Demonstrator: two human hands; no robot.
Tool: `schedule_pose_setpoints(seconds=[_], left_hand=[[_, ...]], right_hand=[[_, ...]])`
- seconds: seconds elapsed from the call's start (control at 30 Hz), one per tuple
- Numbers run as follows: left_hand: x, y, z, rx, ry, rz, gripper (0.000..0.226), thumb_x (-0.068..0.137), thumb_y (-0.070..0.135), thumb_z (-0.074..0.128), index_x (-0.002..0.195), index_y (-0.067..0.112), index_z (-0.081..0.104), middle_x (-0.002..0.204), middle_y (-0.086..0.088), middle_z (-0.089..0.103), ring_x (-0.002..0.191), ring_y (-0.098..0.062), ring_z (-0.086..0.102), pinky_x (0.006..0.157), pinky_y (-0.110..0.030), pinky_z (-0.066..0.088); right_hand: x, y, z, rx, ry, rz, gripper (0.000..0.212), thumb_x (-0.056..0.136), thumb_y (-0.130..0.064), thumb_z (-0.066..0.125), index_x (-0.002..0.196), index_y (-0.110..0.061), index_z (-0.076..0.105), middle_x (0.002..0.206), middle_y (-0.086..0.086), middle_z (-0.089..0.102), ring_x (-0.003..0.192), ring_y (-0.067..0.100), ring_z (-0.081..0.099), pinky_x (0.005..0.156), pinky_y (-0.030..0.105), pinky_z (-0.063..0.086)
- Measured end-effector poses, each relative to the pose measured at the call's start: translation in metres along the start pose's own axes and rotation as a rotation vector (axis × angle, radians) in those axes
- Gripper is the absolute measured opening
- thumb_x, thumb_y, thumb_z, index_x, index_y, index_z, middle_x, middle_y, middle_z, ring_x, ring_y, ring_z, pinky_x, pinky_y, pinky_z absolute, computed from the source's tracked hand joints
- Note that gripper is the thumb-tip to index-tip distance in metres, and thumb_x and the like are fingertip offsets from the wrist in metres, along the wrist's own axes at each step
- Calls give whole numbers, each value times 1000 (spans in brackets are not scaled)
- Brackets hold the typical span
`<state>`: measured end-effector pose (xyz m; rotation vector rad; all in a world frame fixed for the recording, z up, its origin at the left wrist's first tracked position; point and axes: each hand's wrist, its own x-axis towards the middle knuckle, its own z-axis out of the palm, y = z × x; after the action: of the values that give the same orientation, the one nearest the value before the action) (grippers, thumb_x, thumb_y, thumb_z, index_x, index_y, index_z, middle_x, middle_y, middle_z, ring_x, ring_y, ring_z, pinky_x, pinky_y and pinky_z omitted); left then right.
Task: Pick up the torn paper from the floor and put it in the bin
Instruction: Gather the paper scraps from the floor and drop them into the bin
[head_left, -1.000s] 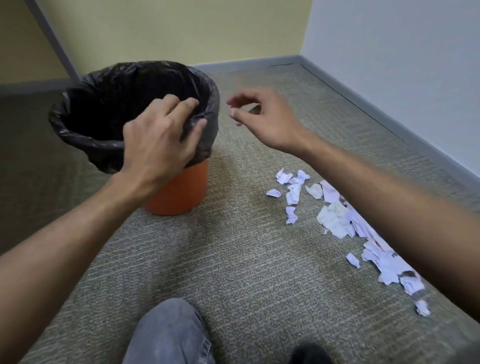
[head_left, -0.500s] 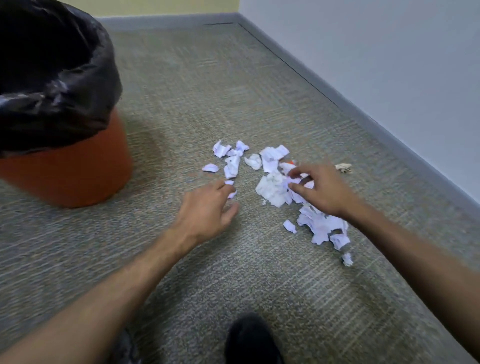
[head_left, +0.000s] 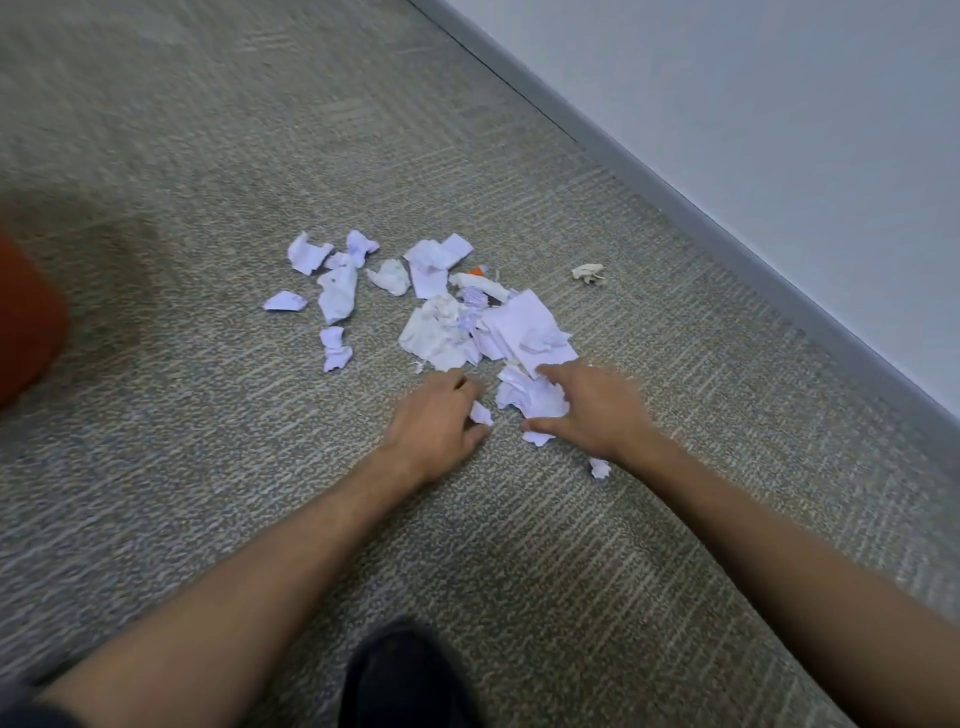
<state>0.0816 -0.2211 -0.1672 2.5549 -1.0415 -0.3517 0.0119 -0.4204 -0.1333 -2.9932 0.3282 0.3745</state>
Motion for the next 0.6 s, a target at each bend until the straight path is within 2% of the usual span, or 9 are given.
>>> schedule_pose_setpoints(seconds=[0.13,0.27,0.43,0.6], left_hand=[[12,4,4,-6,-6,7,37,94,35,57,125,13,60,120,-5,53,110,-25,54,89,-40,49],[14,1,2,-88,6,-25,29,92,29,61,115,13,68,117,-5,56,103,-25,58,88,-37,48],[17,-9,-4,-115,20,-82,25,90,30,62,108,13,69,107,-4,56,95,-27,59,85,-40,48],[17,-14,-10,-98,31,-98,26,90,29,60,110,14,68,106,-4,56,94,-27,59,81,-39,49]], right_hand=[[5,-6,9,-50,23,-32,75,86,-62,59,150,-32,33,145,-4,49,125,22,55,92,37,47],[12,-16,15,-58,66,-76,63,94,-50,54,150,-36,30,137,-2,55,114,26,61,82,37,50],[21,-28,17,-31,98,-95,49,99,-39,50,146,-31,41,126,-1,60,111,29,61,77,36,45],[24,-28,18,29,135,-99,35,99,-25,49,133,-27,57,111,1,66,100,30,64,75,37,49]])
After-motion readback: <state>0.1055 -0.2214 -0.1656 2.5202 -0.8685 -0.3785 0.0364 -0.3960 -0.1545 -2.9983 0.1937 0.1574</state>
